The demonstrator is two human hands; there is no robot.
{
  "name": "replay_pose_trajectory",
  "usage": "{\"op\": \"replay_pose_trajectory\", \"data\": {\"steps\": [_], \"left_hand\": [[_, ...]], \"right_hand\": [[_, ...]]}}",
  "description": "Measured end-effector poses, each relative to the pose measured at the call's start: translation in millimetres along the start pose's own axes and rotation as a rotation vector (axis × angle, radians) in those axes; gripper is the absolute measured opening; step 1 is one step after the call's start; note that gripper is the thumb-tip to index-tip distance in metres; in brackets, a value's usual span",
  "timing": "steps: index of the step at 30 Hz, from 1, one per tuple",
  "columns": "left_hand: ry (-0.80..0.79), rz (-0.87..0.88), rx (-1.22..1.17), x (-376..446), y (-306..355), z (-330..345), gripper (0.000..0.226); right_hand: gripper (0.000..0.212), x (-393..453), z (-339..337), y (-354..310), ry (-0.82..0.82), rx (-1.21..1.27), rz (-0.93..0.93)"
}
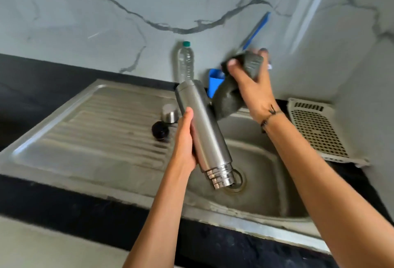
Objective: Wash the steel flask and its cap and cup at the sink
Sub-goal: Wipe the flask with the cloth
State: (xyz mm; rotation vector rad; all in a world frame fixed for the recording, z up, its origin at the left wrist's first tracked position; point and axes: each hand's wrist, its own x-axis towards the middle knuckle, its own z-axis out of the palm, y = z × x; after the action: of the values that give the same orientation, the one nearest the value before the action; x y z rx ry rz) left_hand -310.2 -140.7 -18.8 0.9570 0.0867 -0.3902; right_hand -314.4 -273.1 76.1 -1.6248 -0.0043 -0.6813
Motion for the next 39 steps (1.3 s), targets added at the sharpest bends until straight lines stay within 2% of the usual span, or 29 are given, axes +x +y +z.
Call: {"op": "replay_pose_trajectory", "data": {"steps": [2, 4, 6, 8, 13, 17, 20, 23, 25, 28, 31, 32, 33, 35, 37, 39], "left_hand": [[-0.09, -0.077, -0.028, 6, -12, 13, 0.043], [-0.169, -0.113, -0.009, 12, -19, 26, 0.041], [-0.246, -0.138, -0.008, 18, -25, 35, 0.04], [-0.272, -0.161, -0.035, 27, -30, 41, 0.04], [-0.316, -0.237, -0.169, 46, -43, 55, 0.049], [-0.296, -0.242, -0.374, 61, -53, 48, 0.052], [-0.285, -0.31, -0.484, 68, -59, 33, 0.064], [-0.206, -0.38, -0.451, 73, -64, 22, 0.076], [-0.118, -0.409, -0.428, 78, -67, 21, 0.072], [-0.021, -0.388, -0.329, 80, -63, 26, 0.063], [-0.167, -0.335, -0.265, 80, -57, 19, 0.037], [-0.201, -0.31, -0.222, 75, -53, 19, 0.039], [-0.236, -0.308, -0.193, 70, -51, 19, 0.05], [-0.324, -0.324, -0.154, 63, -44, 24, 0.068], [-0.326, -0.315, -0.093, 64, -34, 31, 0.061], [-0.34, -0.311, -0.048, 66, -27, 36, 0.056]], "right_hand": [[0.038, 11, -1, 0, -0.031, -0.212, -0.111], [0.041, 17, 1, 13, -0.052, -0.416, -0.184], [0.059, 18, -3, 39, -0.08, -0.606, -0.172], [0.069, 15, -11, 61, -0.131, -0.675, -0.122], [0.043, 15, -34, 71, -0.279, -0.659, -0.067], [0.033, -10, -38, 79, -0.4, -0.504, -0.039], [0.028, -37, -38, 86, -0.474, -0.299, 0.091], [0.022, -54, -39, 89, -0.528, -0.256, 0.105], [0.018, -57, -41, 85, -0.547, -0.248, 0.078], [0.016, -50, -46, 76, -0.428, 0.043, 0.189], [0.018, -14, -47, 72, -0.137, 0.307, 0.343], [0.017, 4, -46, 73, -0.069, 0.272, 0.318], [0.02, 21, -46, 74, -0.031, 0.164, 0.255], [0.027, 50, -44, 81, -0.092, -0.104, 0.143], [0.026, 63, -40, 97, -0.21, -0.325, 0.085], [0.037, 62, -35, 110, -0.292, -0.463, 0.021]]}}
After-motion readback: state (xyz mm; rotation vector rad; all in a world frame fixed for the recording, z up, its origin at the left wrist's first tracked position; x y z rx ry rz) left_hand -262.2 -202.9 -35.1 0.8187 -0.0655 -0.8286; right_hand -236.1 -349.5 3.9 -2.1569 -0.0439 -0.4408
